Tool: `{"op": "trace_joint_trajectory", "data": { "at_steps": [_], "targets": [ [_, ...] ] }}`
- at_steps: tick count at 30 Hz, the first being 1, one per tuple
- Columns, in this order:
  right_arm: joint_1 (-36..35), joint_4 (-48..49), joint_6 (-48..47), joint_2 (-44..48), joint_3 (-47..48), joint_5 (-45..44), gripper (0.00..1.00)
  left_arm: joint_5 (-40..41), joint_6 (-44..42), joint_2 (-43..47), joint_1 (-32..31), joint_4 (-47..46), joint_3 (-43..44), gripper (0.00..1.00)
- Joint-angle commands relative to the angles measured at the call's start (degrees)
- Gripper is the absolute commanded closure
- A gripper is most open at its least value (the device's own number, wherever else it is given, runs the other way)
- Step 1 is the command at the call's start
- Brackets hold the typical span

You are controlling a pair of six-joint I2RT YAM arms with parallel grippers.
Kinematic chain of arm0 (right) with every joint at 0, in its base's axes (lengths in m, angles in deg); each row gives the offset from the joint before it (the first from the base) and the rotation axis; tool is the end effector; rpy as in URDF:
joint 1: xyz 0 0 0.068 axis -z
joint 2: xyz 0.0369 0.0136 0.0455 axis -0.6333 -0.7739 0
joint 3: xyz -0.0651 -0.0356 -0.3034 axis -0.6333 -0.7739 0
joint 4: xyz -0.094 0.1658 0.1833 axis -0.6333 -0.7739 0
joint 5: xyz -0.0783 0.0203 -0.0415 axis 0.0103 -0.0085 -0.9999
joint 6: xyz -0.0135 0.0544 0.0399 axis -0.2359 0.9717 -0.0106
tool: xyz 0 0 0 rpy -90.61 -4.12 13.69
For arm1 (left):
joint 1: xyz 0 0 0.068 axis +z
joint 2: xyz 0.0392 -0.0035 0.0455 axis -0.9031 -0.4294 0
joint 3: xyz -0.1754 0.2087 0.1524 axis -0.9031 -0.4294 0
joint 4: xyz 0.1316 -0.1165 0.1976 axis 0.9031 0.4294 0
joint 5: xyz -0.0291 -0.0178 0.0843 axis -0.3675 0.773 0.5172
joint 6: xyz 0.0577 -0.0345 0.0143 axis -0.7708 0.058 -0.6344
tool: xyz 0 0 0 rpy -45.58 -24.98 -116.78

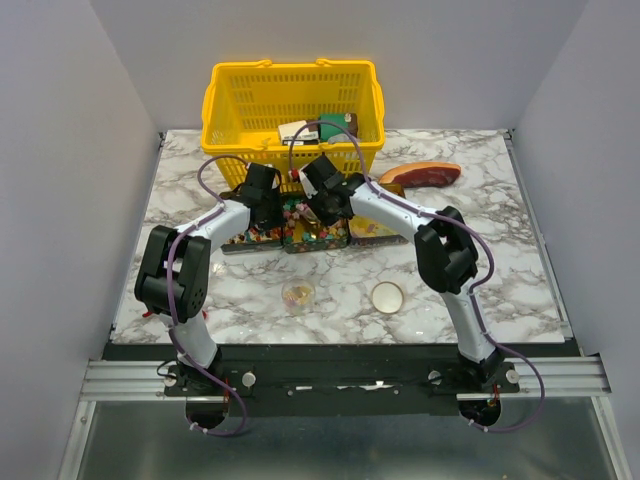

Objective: Pack the candies
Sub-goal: Scoop the fake candies from the storage box.

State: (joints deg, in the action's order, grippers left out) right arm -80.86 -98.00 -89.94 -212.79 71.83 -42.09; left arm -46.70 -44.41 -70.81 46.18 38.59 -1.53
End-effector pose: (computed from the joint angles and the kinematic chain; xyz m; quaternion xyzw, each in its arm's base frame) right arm 0.3993 0.3476 0.2131 -0.3579 0.8918 0.0491 0.2725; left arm 0.3726 -0.1285 0.2166 -0.0885 0.9409 -0.1690 0.2798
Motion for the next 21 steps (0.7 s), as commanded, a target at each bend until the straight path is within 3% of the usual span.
{"op": "trace_joint_trajectory", "data": {
  "at_steps": [1,11,21],
  "targets": [
    [-0.5,1.5,-7.1,-0.9,-3.3,2.3,0.99,-6.9,0.0,-1.5,-1.9,8.1,-1.7,1.0],
    [-1.2,4.9,-6.2,-3.5,-2.3,-1.3,0.99,-7.9,-0.6,-0.9,-1.9,7.9,-2.5,1.0],
    [-4.1,11.9,-12.5,-2.4,-4.1,-1.0,0.99,-8.3,-1.0,-0.9,-1.9,7.7,-2.0,1.0]
  ]
}}
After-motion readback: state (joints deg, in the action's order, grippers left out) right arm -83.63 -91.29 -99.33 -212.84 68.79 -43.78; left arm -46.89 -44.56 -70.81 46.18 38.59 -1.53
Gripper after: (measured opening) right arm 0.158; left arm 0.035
